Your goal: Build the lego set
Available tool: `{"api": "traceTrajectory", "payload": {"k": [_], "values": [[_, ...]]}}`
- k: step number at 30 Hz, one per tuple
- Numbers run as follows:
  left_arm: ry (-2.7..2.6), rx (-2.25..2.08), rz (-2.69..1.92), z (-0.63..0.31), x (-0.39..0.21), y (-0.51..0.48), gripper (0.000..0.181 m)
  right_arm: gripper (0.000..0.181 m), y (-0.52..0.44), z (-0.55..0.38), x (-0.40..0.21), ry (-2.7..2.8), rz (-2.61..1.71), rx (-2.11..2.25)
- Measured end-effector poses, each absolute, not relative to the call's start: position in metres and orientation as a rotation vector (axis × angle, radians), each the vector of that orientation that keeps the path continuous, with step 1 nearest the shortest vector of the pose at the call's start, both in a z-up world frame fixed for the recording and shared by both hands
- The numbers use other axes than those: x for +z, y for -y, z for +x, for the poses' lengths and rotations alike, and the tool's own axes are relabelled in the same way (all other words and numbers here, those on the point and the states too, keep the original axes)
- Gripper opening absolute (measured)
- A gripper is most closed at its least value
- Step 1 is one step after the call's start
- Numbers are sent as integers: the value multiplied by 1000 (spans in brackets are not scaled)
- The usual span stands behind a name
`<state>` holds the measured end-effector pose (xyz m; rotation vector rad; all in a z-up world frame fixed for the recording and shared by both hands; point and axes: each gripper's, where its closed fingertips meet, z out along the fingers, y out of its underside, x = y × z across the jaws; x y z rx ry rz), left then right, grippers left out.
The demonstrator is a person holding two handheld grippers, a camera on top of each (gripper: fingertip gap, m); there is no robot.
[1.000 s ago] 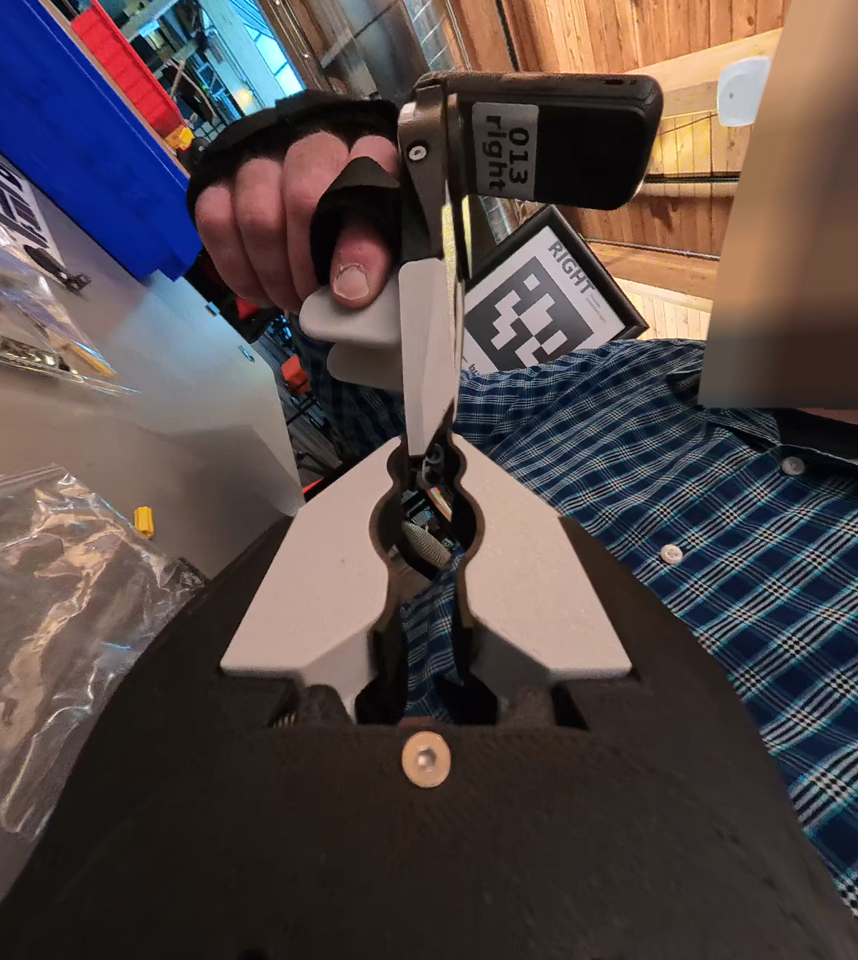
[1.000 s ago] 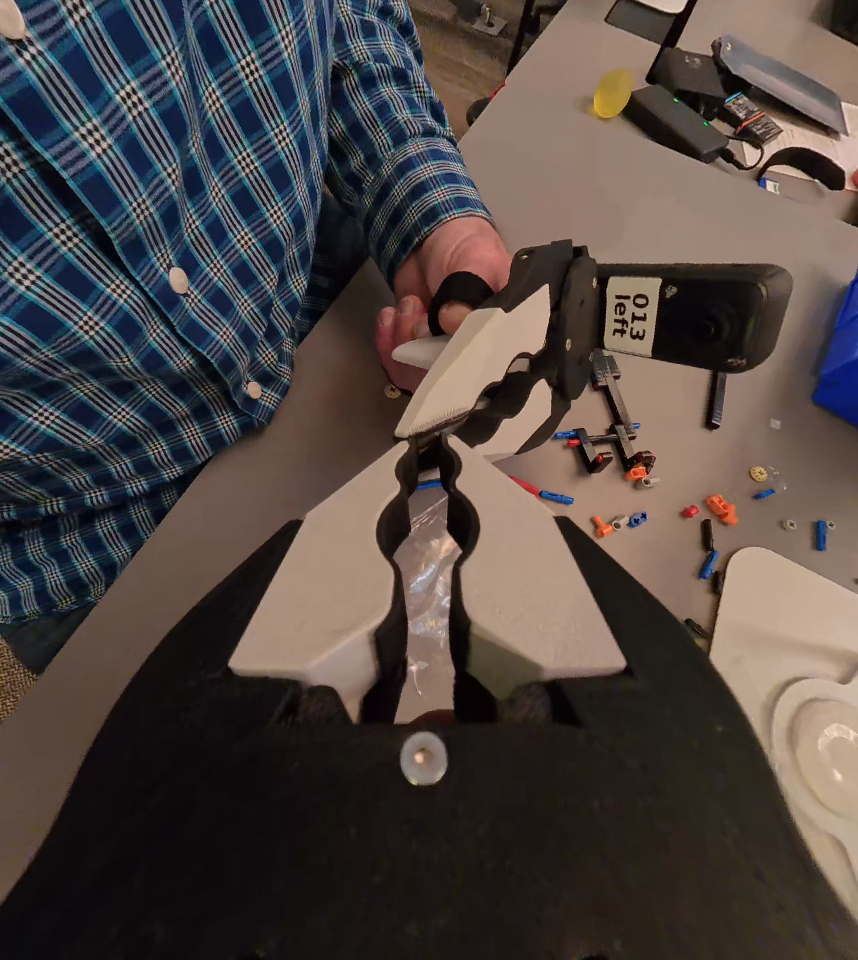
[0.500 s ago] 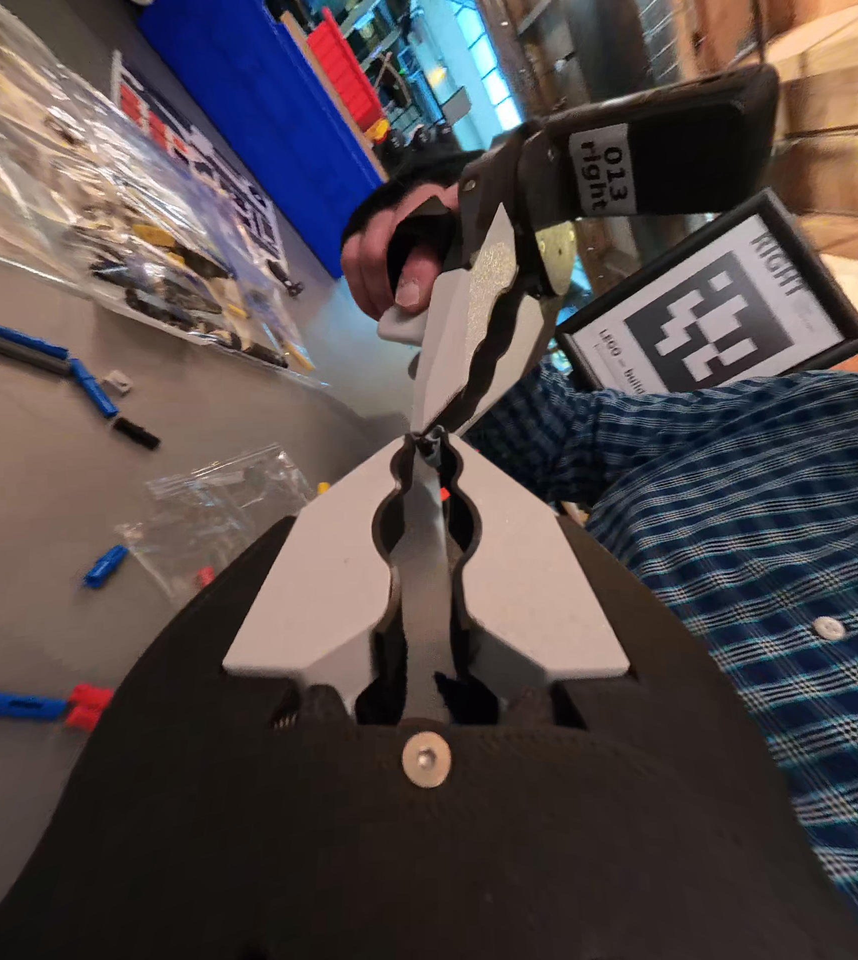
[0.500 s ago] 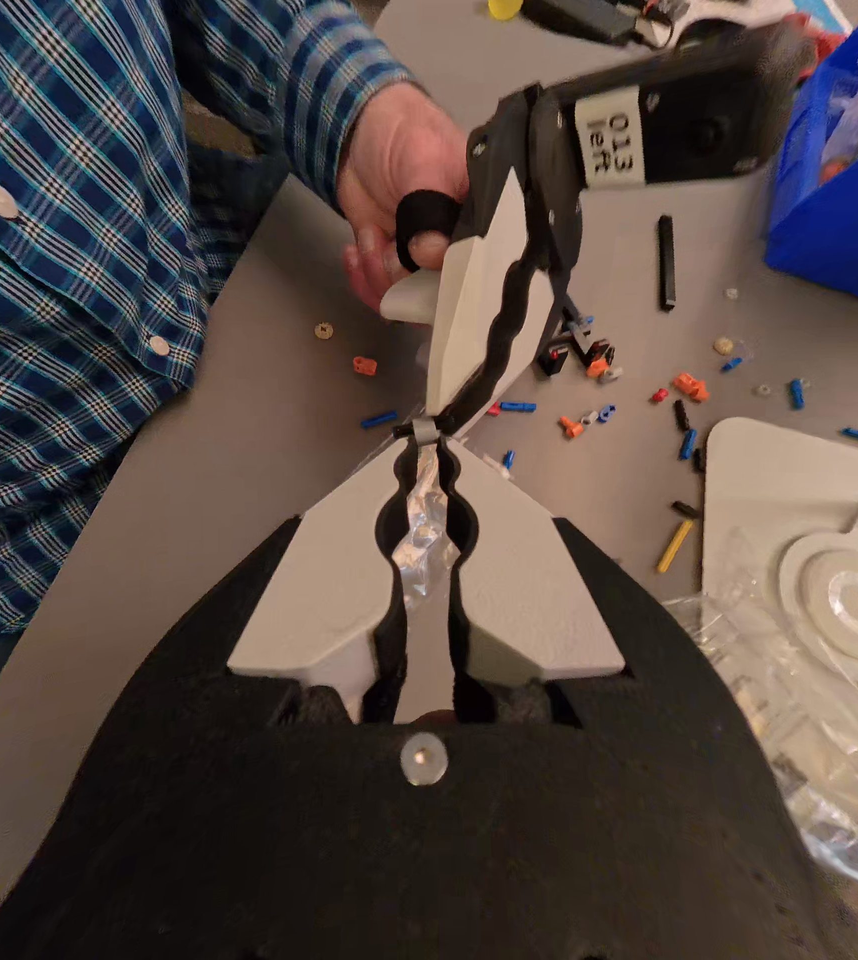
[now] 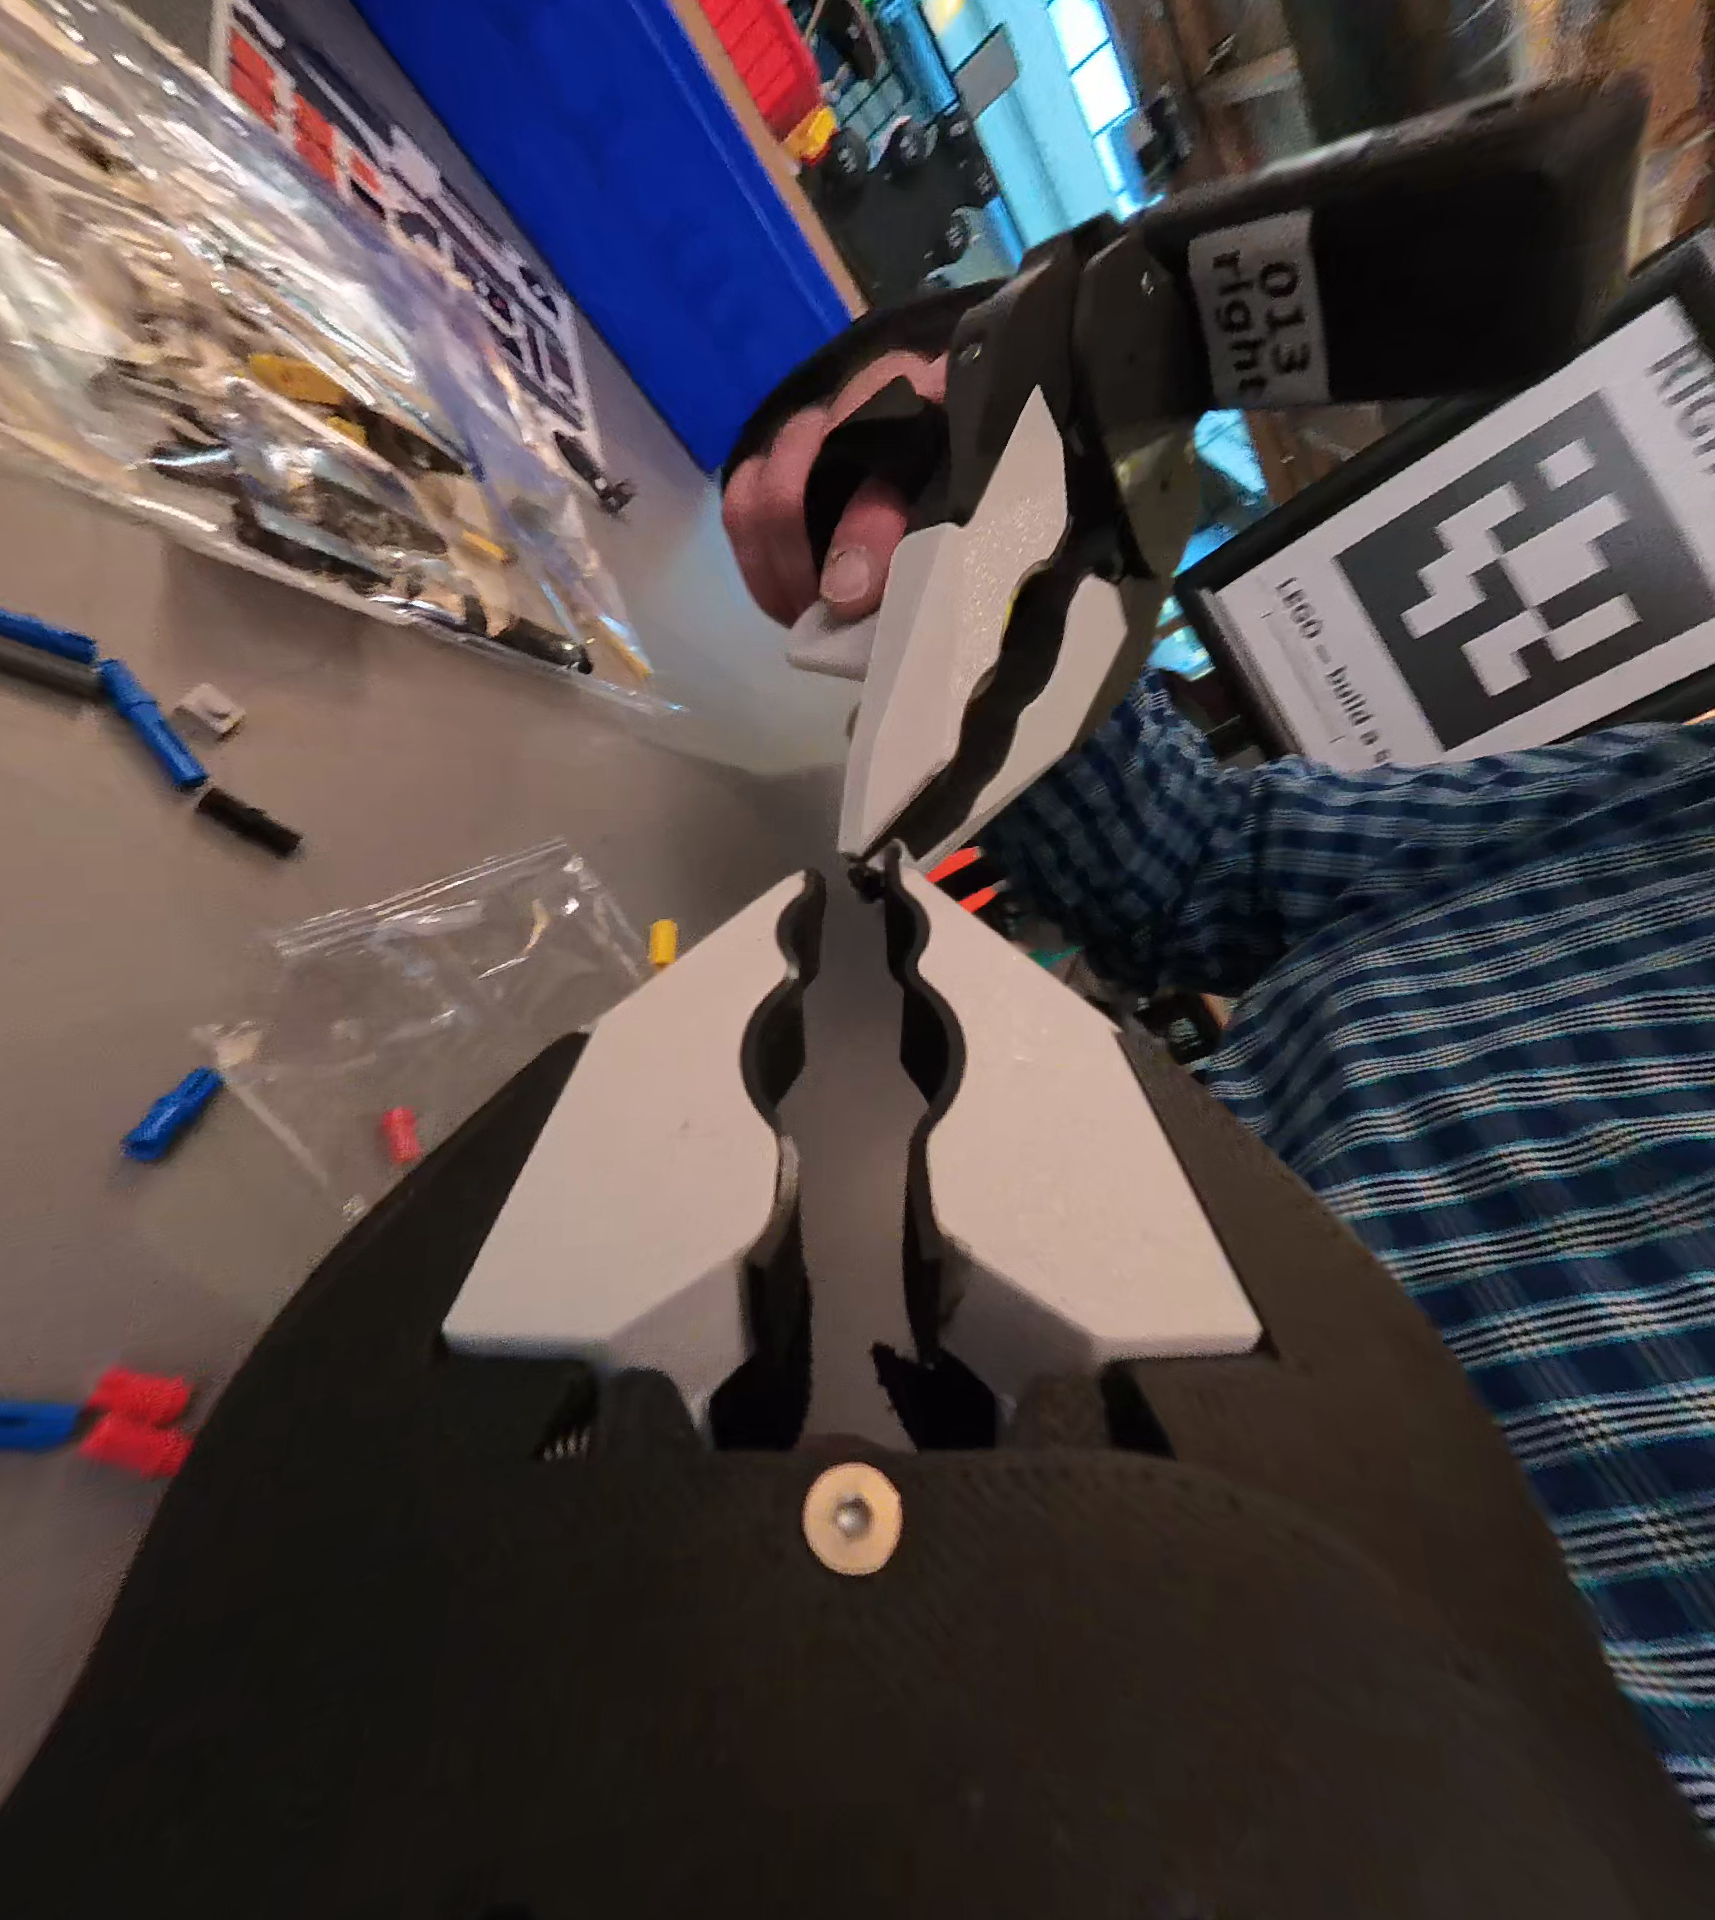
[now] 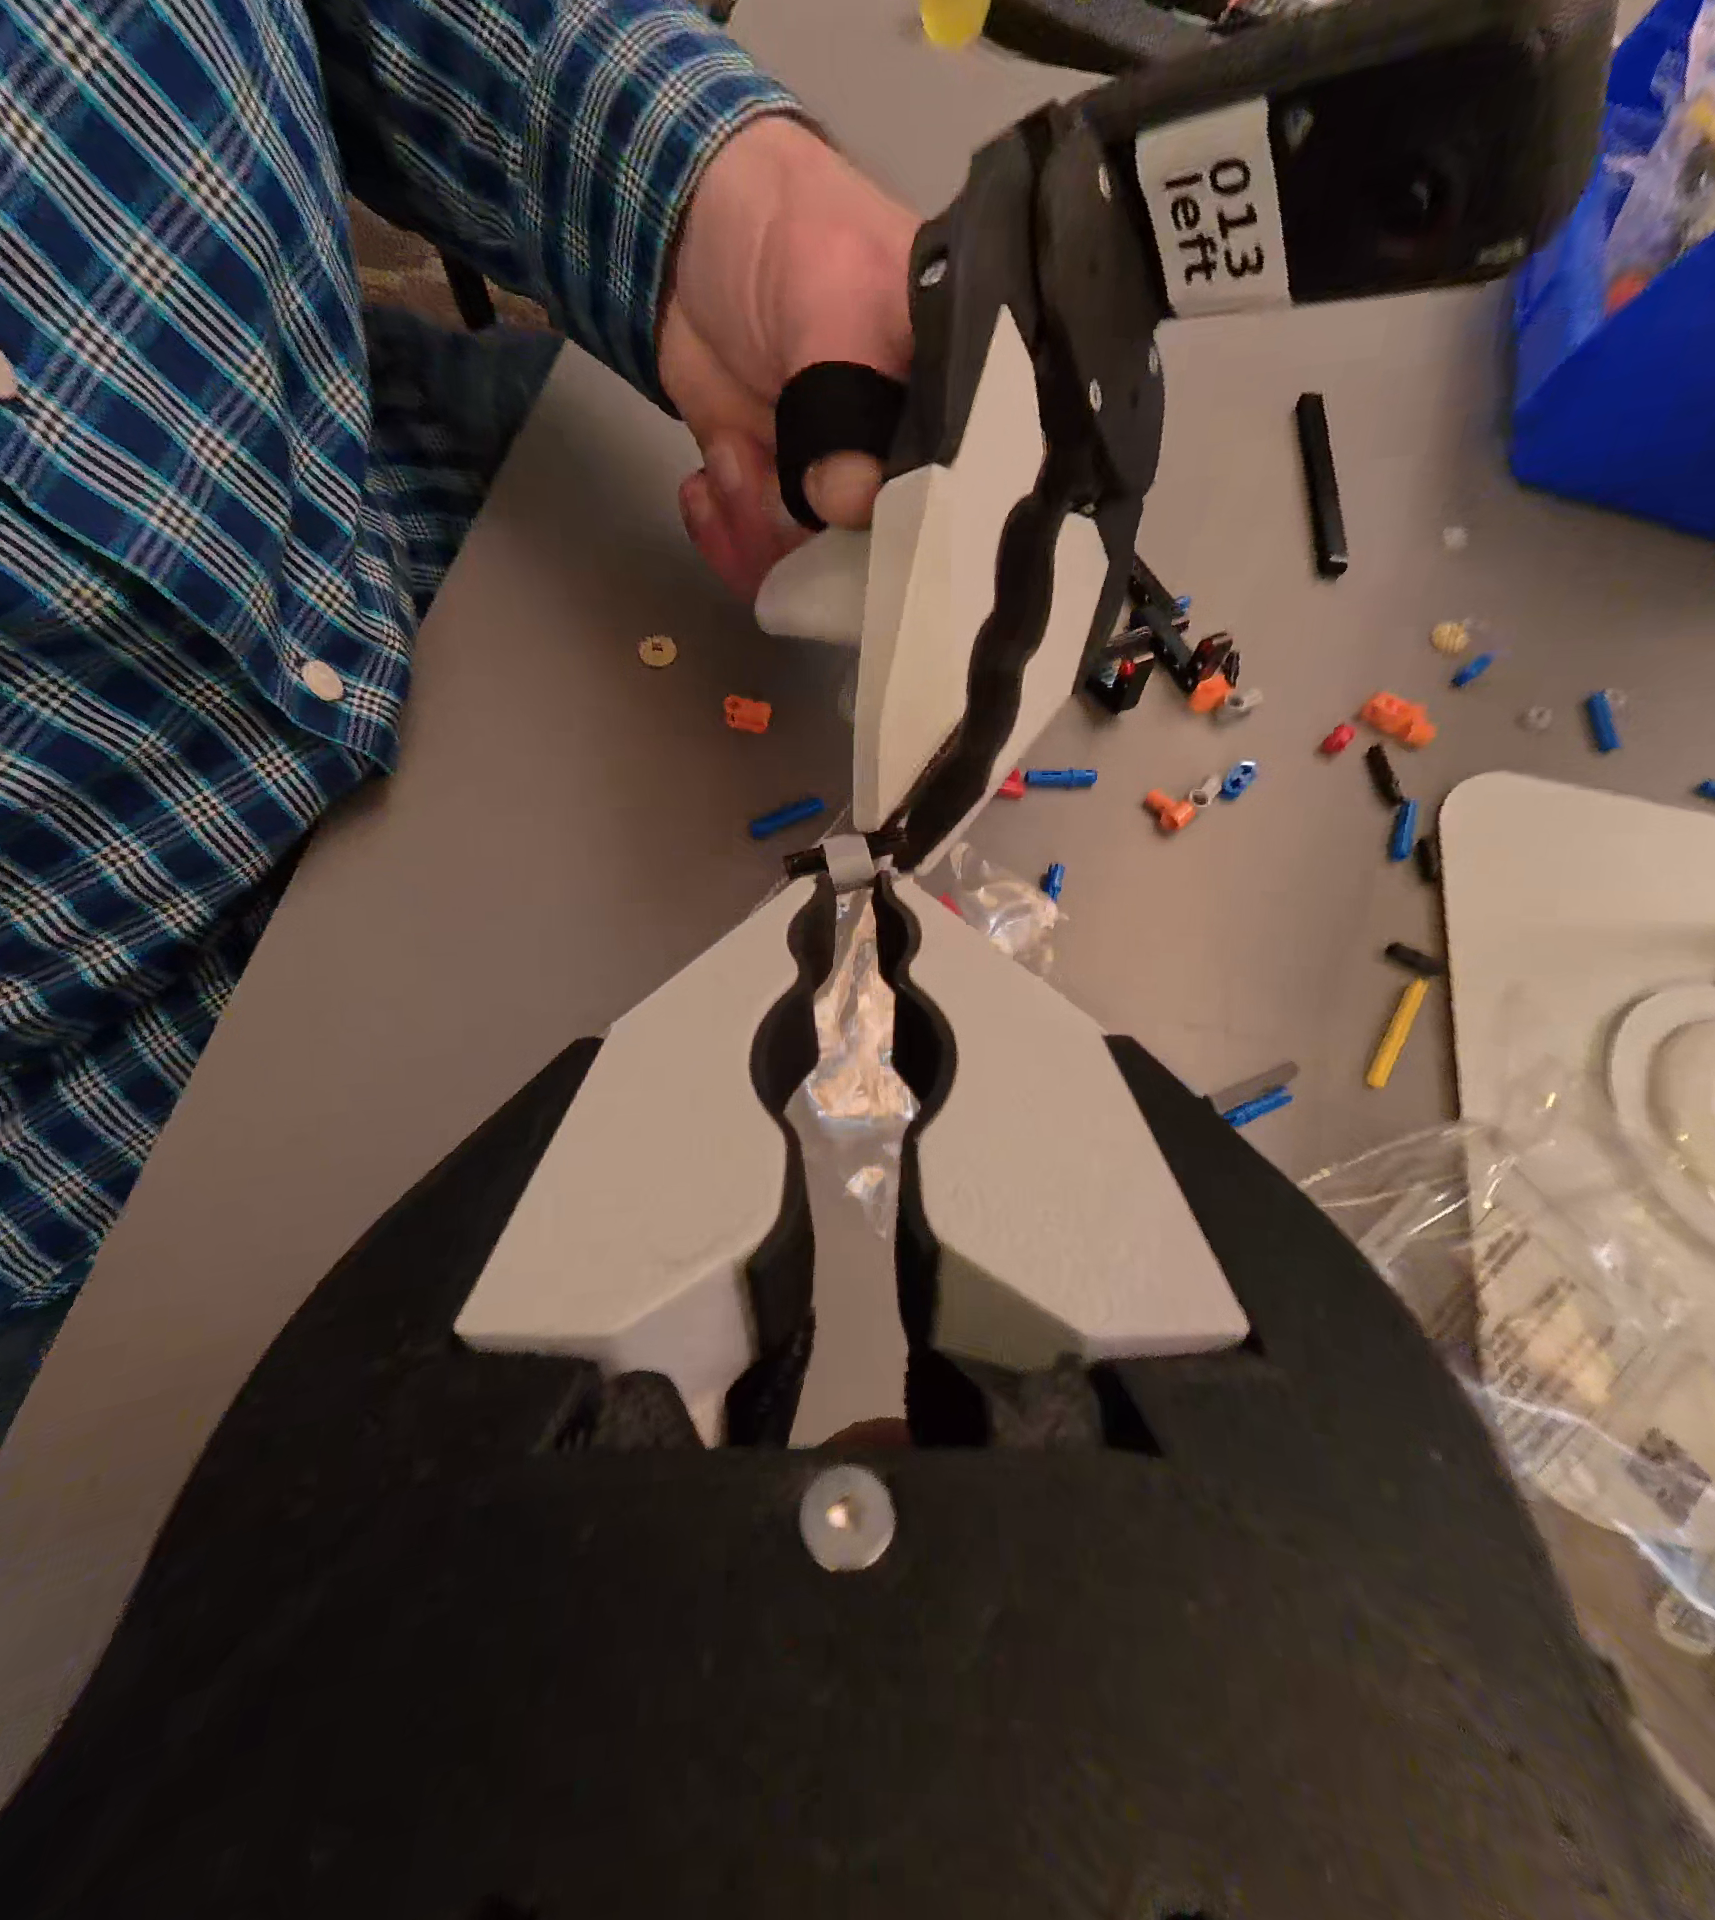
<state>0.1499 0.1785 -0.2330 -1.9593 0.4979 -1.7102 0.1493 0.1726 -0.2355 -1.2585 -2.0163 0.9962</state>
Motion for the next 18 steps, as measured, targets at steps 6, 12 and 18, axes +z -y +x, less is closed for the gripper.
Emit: {"api": "traceTrajectory", "payload": {"k": [6, 12, 18], "values": [[-471, -1840, -1890, 153, -221, -175, 2, 5, -170, 151, -227, 2071, -1186, 943], [-465, -1808, -1869, 154, -217, -176, 1, 10, -174, 151, -223, 2064, -1211, 907], [-306, -1720, -1793, 138, -205, -197, 1, 30, -194, 152, -223, 1869, -1526, 922]]}}
